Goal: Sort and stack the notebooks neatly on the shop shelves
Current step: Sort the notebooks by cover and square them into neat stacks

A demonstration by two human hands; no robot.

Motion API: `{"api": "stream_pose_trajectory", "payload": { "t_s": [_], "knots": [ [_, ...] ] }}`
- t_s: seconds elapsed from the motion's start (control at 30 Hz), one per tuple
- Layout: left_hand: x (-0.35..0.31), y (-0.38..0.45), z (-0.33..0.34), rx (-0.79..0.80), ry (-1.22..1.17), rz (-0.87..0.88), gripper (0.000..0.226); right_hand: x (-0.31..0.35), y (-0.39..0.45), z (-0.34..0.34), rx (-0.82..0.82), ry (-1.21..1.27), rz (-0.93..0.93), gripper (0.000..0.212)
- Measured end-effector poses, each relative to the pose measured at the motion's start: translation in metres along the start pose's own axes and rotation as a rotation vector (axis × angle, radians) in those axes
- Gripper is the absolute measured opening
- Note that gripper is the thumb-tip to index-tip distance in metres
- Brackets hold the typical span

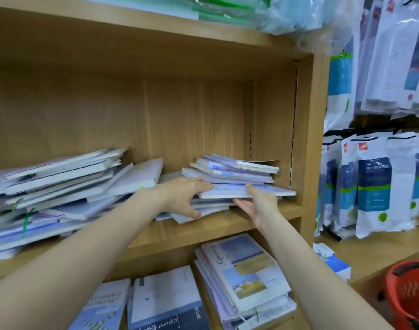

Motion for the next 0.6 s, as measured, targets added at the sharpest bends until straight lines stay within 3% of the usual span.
{"api": "stream_pose_trajectory", "payload": {
  "t_s": [0.1,0.23,0.4,0.53,0.6],
  "knots": [
    [-0.003,-0.004,0.001,-0.04,-0.056,-0.009,0.086,0.006,0.004,0.013,-0.078,-0.093,-0.093,0.036],
    [-0.003,0.001,-0.018,-0.12,-0.207,-0.092,0.088,0.047,-0.012,0.037,-0.036,-0.253,-0.225,0.022],
    [0.013,-0.007,-0.019,-0.047,-0.31,-0.274,0.085,0.112,-0.049,0.048,-0.148,-0.592,-0.542,0.012],
    [-0.015,-0.053,-0.026,-0.229,-0.613,-0.127,0.058,0.117,-0.096,0.03,0.017,-0.489,-0.469,0.012],
    [-0.041,-0.09,-0.021,-0.172,-0.899,-0.037,0.048,0.107,-0.12,0.005,0.06,-0.436,-0.433,0.017]
  ]
}}
Point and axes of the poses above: each hand's wrist, its own y-axis towards the middle knuckle, its own z-axis out of the palm, x = y × z, the point moved 4 cm from there along y, towards the middle knuckle, and after that the axes turned 4 degrees about y, right-handed, at the moved point
